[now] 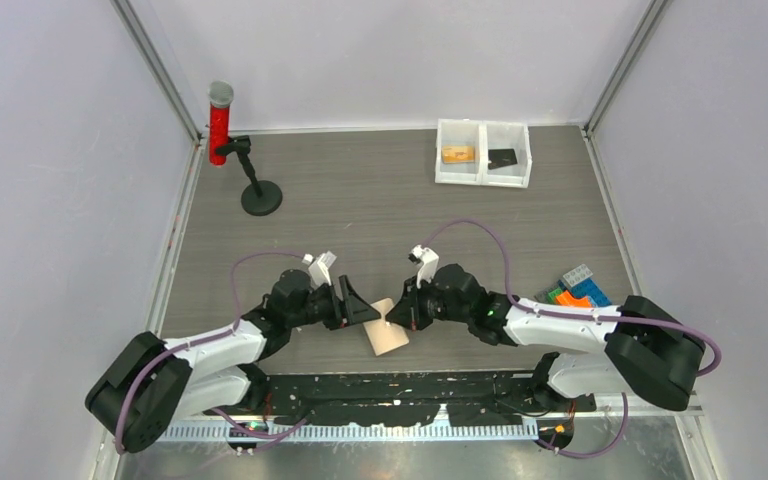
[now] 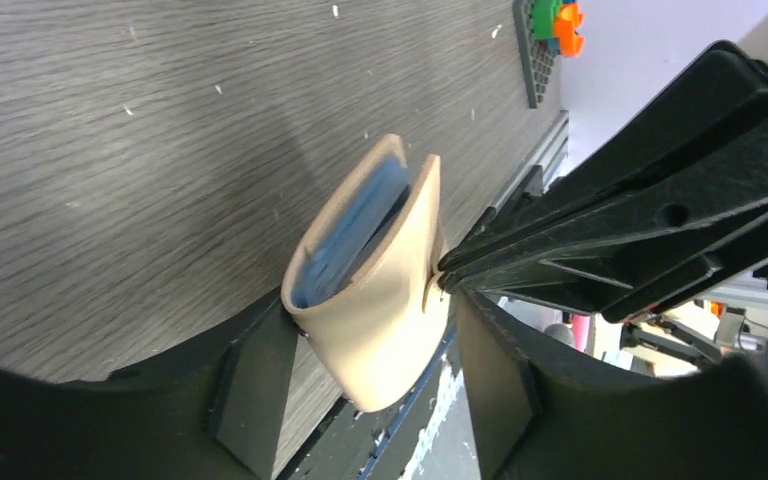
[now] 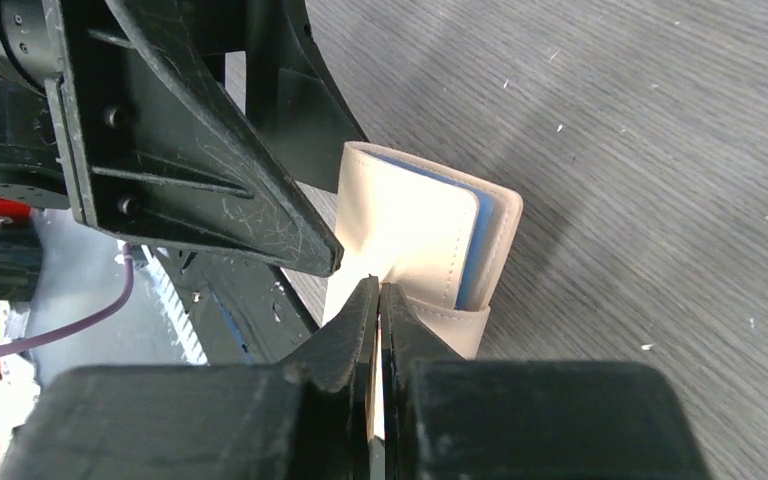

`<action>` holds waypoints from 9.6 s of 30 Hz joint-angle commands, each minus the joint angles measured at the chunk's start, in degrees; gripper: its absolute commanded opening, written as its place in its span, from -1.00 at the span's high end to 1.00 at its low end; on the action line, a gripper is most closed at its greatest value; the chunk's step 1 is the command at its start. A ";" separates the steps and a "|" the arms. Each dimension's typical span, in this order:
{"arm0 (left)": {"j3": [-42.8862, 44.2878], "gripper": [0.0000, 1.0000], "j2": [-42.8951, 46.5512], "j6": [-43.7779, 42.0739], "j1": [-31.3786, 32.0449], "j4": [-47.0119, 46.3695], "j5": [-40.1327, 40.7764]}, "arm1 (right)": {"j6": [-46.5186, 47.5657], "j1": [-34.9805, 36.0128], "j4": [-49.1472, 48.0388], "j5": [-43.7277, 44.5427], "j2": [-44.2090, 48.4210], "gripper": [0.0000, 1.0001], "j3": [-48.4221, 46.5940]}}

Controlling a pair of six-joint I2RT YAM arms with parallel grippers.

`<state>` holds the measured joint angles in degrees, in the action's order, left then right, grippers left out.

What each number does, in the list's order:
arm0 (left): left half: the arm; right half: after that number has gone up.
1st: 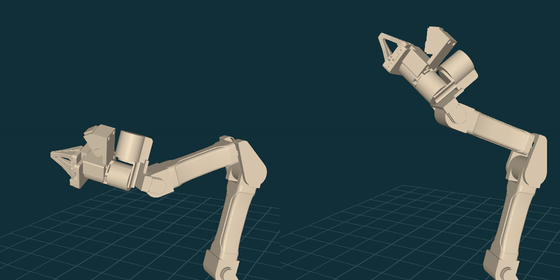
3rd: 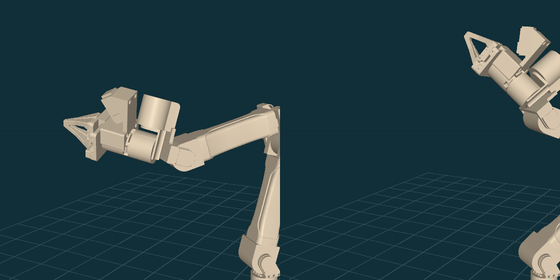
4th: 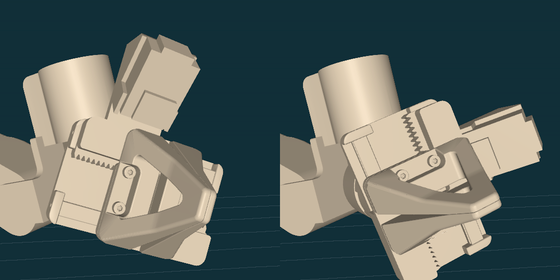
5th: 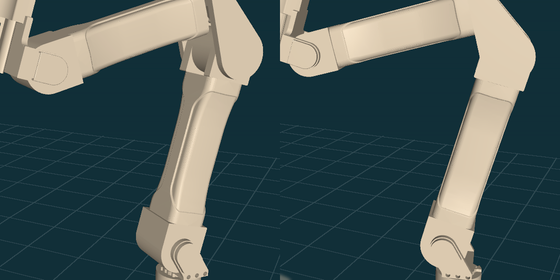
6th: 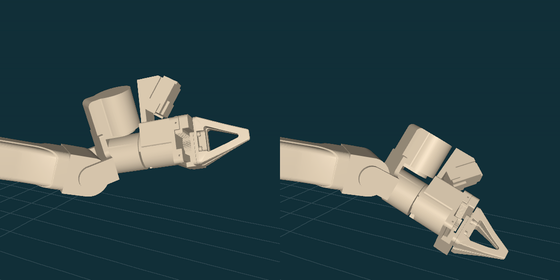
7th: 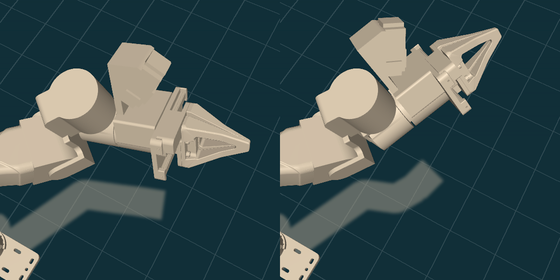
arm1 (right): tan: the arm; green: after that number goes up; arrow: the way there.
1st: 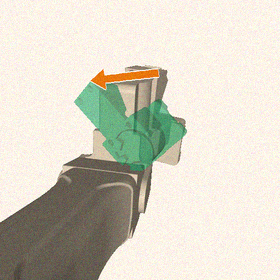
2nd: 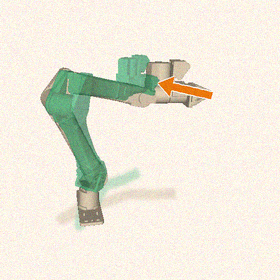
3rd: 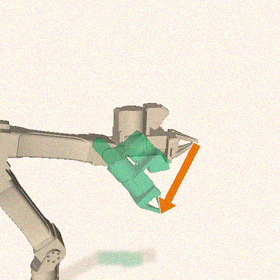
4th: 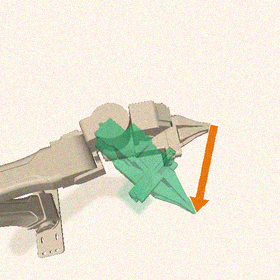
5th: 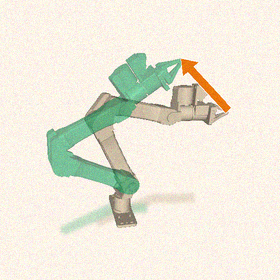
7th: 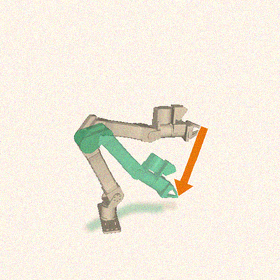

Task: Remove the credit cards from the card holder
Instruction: Open the card holder at the corner of the board, then remove the credit card from the card holder.

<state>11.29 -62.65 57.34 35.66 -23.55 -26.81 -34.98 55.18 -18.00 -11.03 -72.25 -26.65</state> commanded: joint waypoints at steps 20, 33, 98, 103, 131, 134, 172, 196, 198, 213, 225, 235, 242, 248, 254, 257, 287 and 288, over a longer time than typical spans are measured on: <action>5.91 1.00 -6.18 4.21 7.06 -5.42 3.06 | -1.26 -0.22 5.38 0.13 1.42 -0.06 -0.38; 10.35 1.00 -3.49 2.29 9.50 6.59 7.97 | -1.18 2.77 15.18 3.80 1.51 0.01 -1.83; 29.01 -0.60 -6.70 -14.07 9.12 39.29 15.06 | 1.15 -5.26 12.97 -0.34 17.87 0.90 0.66; 28.12 -0.63 -6.83 -13.57 9.30 37.00 13.95 | 0.77 -5.26 11.98 -0.15 17.48 0.89 1.24; 32.03 -0.17 -13.60 -16.59 9.62 44.08 19.05 | 3.73 -6.45 19.72 4.05 17.31 0.89 0.84; 30.43 -0.12 -12.23 -16.18 9.61 43.67 19.67 | 5.48 -8.95 21.61 4.31 15.60 0.89 1.05; 13.81 1.00 -6.02 -5.79 9.67 23.88 15.07 | 3.01 -10.82 18.38 0.00 1.64 -0.20 -4.64; 13.60 1.00 -6.53 -4.74 9.70 20.75 14.33 | -1.26 -7.13 2.61 -8.12 -1.61 -0.18 -1.04; 13.52 1.00 -6.66 -4.55 9.74 20.59 14.40 | -1.84 -6.29 1.21 -8.66 -2.19 -0.18 -1.42; 13.49 0.04 -3.96 -3.11 10.14 22.47 16.48 | -1.55 -4.45 -2.49 -11.37 -3.84 0.00 -1.41; 16.24 -0.58 -1.39 -2.96 9.91 23.90 21.00 | -0.93 -3.65 -6.94 -12.90 -7.46 0.02 -0.90; 18.46 -0.43 -7.63 -3.48 9.74 20.85 20.72 | -0.92 -3.53 -7.74 -13.15 -7.50 0.15 -0.23; 19.53 0.21 -11.70 -4.56 9.65 19.95 17.90 | 1.94 -3.57 -0.62 -10.32 -4.30 0.13 -0.87; 19.09 0.85 -11.51 -5.56 9.65 21.44 18.19 | 3.06 -3.67 10.90 -2.36 2.47 0.03 -1.86; 18.41 1.00 -11.33 -5.13 9.67 20.67 17.19 | 4.26 -5.83 19.38 5.37 7.71 0.02 -2.64; 17.37 1.00 -10.60 -4.34 9.69 19.41 16.71 | 4.66 -8.62 20.55 4.69 7.49 -0.01 -2.70; 26.63 0.19 1.69 -8.83 11.56 39.62 19.55 | 2.46 -9.47 8.23 -2.84 -5.51 0.54 -2.85; 26.95 0.19 2.01 -8.83 12.10 39.22 20.21 | 2.20 -9.43 7.21 -3.07 -5.79 0.54 -2.69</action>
<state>34.37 -63.70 48.97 46.48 15.64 -6.52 -30.83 45.67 -4.56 -11.66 -76.64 -30.15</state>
